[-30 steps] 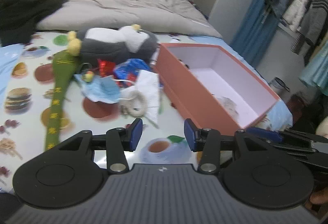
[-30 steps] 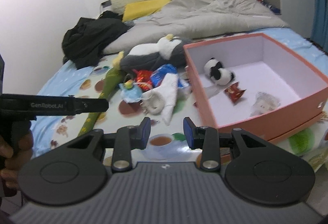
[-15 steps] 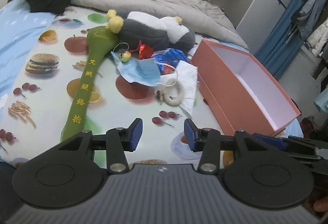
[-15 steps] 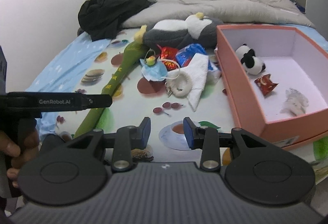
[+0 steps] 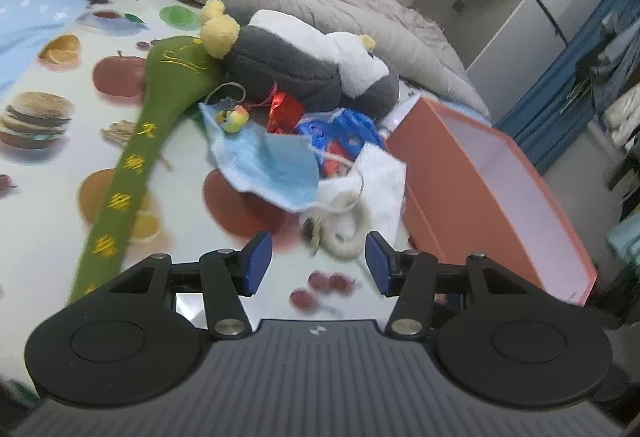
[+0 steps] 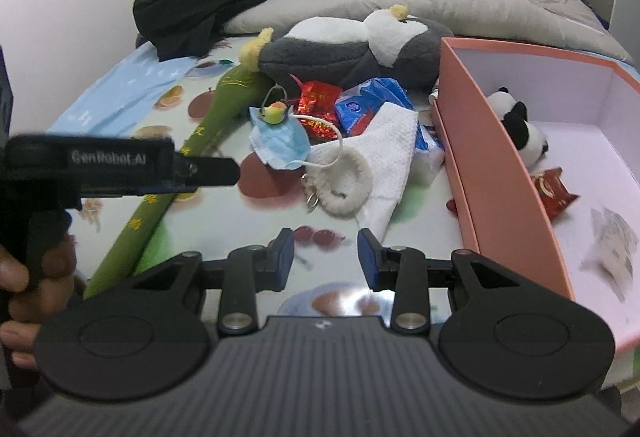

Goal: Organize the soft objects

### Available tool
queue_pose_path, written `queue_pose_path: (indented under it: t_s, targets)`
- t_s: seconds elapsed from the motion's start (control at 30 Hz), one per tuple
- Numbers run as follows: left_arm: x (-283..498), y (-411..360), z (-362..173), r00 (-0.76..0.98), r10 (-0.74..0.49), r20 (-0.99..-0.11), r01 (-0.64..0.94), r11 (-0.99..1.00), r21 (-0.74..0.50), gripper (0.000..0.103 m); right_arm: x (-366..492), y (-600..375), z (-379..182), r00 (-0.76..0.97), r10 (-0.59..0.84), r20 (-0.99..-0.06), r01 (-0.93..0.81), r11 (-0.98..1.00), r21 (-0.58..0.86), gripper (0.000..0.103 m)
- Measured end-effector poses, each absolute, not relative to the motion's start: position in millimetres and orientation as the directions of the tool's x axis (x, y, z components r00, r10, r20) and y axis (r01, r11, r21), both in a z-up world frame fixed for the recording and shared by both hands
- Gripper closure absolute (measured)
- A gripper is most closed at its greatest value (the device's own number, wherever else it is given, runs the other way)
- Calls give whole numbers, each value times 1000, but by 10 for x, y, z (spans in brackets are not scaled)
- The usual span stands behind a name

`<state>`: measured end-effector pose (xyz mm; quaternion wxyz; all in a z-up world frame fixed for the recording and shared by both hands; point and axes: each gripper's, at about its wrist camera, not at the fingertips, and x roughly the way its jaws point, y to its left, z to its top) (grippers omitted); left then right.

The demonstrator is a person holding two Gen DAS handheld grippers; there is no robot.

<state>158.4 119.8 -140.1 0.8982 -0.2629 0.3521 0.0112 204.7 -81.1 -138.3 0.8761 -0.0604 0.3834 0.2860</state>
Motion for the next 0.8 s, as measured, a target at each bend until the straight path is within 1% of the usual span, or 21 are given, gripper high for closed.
queue_pose_path:
  t_s: [0.4, 0.5, 0.67, 0.7, 0.77, 0.8]
  targets:
    - [2279, 1484, -1567, 780, -166, -604, -301, 746, -593, 45, 2669, -502, -1707, 553, 422, -718, -547, 834, 69, 66]
    - [2428, 1520, -1639, 778, -168, -605, -318, 726, -610, 42, 2781, -441, -1780, 558, 404, -725, -543, 838, 49, 66]
    - [2638, 1565, -1784, 769, -162, -619, -355, 697, -624, 42, 2916, -341, -1891, 563, 377, -736, -547, 837, 11, 67]
    - [2667, 1567, -1806, 766, -161, -622, -359, 696, -622, 42, 2942, -331, -1912, 558, 377, -739, -549, 836, 12, 68]
    - [2722, 1575, -1858, 756, -152, -636, -371, 701, -609, 43, 2982, -300, -1951, 547, 379, -746, -557, 831, 15, 78]
    - [2739, 1582, -1885, 748, -146, -647, -379, 706, -599, 44, 2992, -283, -1967, 542, 379, -749, -561, 828, 13, 79]
